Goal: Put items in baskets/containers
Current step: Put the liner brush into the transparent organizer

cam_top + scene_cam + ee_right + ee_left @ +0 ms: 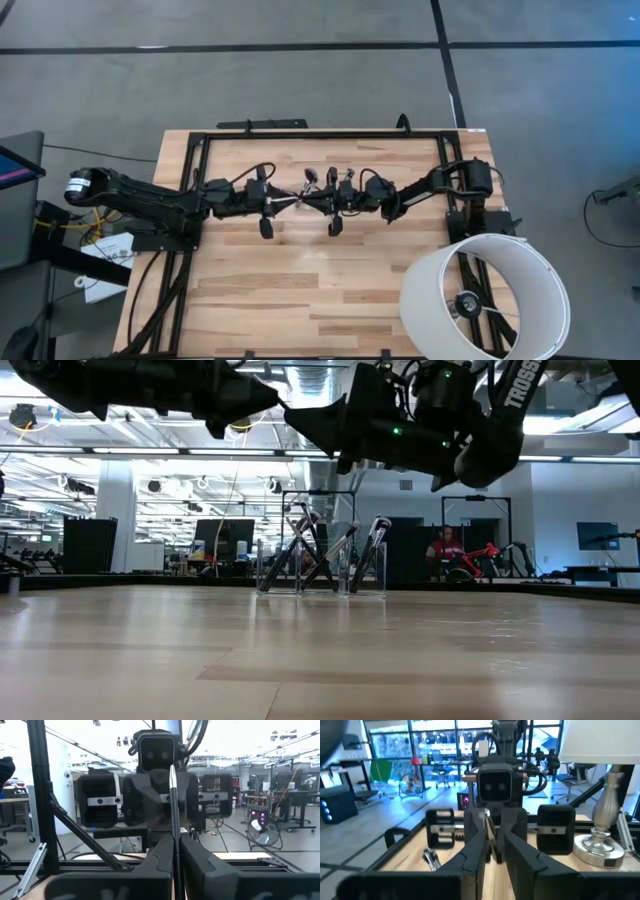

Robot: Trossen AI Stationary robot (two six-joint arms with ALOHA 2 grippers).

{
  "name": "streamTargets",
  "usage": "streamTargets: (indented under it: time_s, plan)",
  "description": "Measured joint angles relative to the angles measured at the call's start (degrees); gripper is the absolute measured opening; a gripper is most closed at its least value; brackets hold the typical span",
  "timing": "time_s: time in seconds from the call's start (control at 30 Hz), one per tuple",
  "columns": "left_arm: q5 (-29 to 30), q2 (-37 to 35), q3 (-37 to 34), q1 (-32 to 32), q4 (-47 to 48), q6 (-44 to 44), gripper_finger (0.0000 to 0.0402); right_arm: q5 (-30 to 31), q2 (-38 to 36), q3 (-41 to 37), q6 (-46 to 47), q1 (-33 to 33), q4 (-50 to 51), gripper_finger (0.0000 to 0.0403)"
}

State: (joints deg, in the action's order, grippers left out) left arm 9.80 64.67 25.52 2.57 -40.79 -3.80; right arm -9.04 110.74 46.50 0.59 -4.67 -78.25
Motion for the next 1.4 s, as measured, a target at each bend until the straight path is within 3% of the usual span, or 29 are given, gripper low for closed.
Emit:
streamTargets:
  time_s: [0.37,0.5,0.77,0.9,1.07,1.4]
  plan:
    - [-1.24,-0.01,-0.02,-0.02,-3.59,-1.96,0.0056,-0.15,0.02,0.0,0.93,0.02,-0.18,0.0006]
    - [-1.27,-0.01,-0.02,0.0,-3.58,-1.76,0.0016,-0.13,0.02,0.0,0.88,0.02,-0.16,0.0024]
    - [1.95,-0.01,-0.02,-0.09,-3.42,-1.01,0.0015,3.14,0.04,0.0,-2.52,-0.02,2.75,0.0057]
    - [3.63,-0.9,0.0,-1.29,-0.89,-0.6,0.0018,9.22,-1.3,0.0,-6.25,-0.11,12.47,0.0075]
    - [5.02,-3.24,0.02,-3.86,8.54,2.98,0.0017,16.72,-8.67,-0.02,-8.59,0.13,28.33,0.0107]
    - [0.3,-1.16,0.02,-9.19,15.09,9.88,0.0018,16.74,-24.94,0.0,-3.57,0.13,50.56,0.0153]
